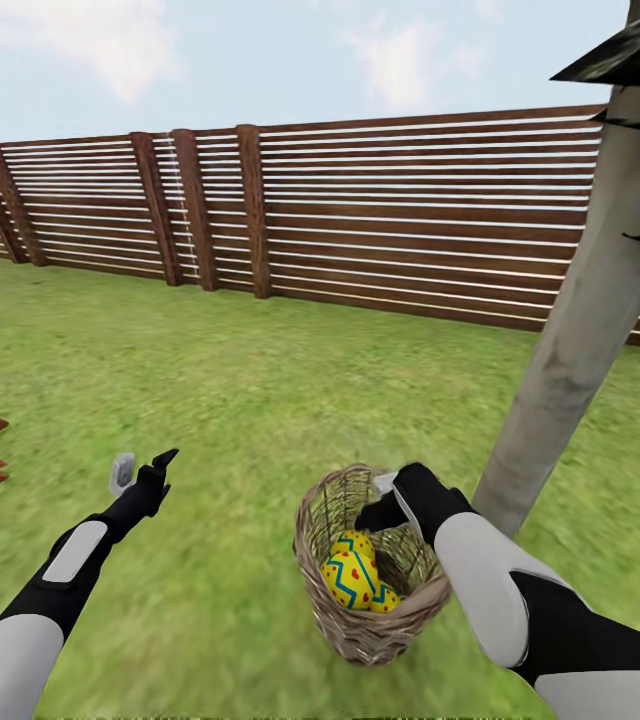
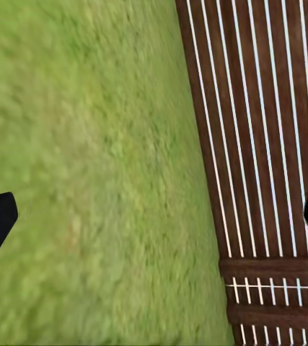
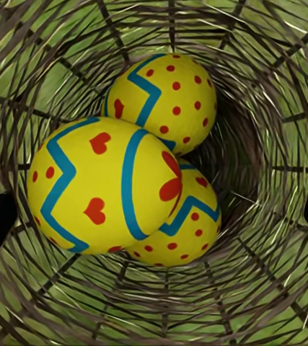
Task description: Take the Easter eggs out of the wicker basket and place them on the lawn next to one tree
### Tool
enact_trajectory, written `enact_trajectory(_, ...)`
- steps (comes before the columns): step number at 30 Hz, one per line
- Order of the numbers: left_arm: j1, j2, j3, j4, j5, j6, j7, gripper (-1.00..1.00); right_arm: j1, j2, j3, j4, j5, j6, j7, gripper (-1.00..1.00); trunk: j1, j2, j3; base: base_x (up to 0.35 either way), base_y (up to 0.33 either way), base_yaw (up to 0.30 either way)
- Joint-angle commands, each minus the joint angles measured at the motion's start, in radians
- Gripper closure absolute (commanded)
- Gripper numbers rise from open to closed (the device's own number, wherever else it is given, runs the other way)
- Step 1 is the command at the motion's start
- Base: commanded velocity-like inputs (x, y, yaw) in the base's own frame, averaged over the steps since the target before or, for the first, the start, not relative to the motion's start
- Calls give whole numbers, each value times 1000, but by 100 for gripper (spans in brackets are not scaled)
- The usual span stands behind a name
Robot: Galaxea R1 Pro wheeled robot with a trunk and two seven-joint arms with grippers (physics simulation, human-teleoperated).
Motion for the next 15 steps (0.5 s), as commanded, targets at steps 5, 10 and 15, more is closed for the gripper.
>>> enact_trajectory(5, -1, 0, 3, 0, 8, 9, -2, -100, 0, 1, -7, -2, 10, 4, 8, -100, 2, -2, -20, 0, 0, 0)
enact_trajectory(10, -1, 0, 3, 0, 8, 9, -2, -100, 0, 1, -6, -4, 10, 4, 9, -100, 4, -3, -40, 0, 0, 0)
enact_trajectory(15, -1, 0, 3, 0, 8, 9, -2, -100, 0, 1, -6, -6, 10, 4, 9, -100, 6, -4, -59, 0, 0, 0)
